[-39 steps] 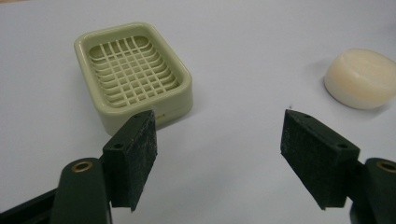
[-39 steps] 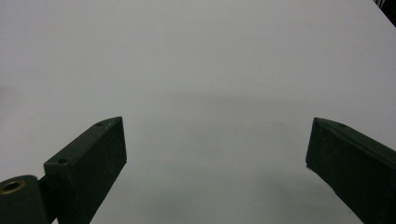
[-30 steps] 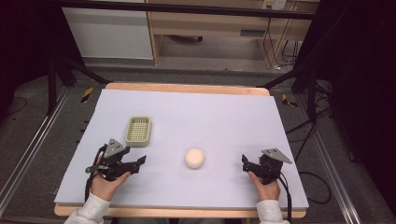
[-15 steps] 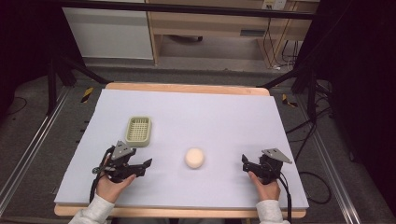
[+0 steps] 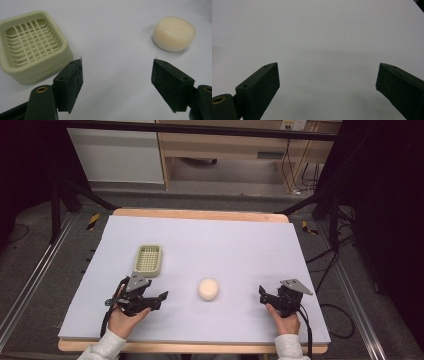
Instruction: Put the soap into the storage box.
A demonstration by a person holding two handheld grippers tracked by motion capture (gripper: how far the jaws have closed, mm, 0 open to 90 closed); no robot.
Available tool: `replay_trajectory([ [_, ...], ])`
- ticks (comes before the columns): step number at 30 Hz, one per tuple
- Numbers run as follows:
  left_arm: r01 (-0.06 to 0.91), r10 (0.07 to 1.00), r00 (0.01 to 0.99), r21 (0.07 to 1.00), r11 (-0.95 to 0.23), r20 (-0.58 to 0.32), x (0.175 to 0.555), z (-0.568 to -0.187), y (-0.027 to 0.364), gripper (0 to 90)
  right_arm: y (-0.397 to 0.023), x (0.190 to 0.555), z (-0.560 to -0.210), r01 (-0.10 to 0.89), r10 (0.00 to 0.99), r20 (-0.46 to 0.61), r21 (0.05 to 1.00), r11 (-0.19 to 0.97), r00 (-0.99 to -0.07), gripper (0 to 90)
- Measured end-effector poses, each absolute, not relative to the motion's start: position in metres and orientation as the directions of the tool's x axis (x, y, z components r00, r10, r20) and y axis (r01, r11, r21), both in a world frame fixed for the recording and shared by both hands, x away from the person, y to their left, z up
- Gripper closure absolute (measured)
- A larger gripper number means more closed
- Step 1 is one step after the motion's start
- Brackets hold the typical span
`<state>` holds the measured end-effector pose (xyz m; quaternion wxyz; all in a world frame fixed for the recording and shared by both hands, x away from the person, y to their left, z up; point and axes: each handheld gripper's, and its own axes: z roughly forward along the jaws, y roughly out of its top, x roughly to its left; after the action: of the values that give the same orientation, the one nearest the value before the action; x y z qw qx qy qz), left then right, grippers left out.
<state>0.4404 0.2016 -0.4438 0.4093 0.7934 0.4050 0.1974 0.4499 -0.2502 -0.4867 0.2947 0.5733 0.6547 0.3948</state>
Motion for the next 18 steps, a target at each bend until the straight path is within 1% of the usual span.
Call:
replay_trajectory([
  [11, 0.462, 0.785, 0.620, 0.806, -0.369, 0.004, 0.440, -0.442, 0.191, 25.0, -0.250, 0.450, -0.487, 0.514, 0.984, 0.060, 0.857, 0.036, -0.170, 5.4],
  [18, 0.461, 0.780, 0.626, 0.805, -0.372, 0.002, 0.443, -0.442, 0.186, 24.9, -0.250, 0.450, -0.487, 0.516, 0.983, 0.057, 0.855, 0.042, -0.174, 5.4],
])
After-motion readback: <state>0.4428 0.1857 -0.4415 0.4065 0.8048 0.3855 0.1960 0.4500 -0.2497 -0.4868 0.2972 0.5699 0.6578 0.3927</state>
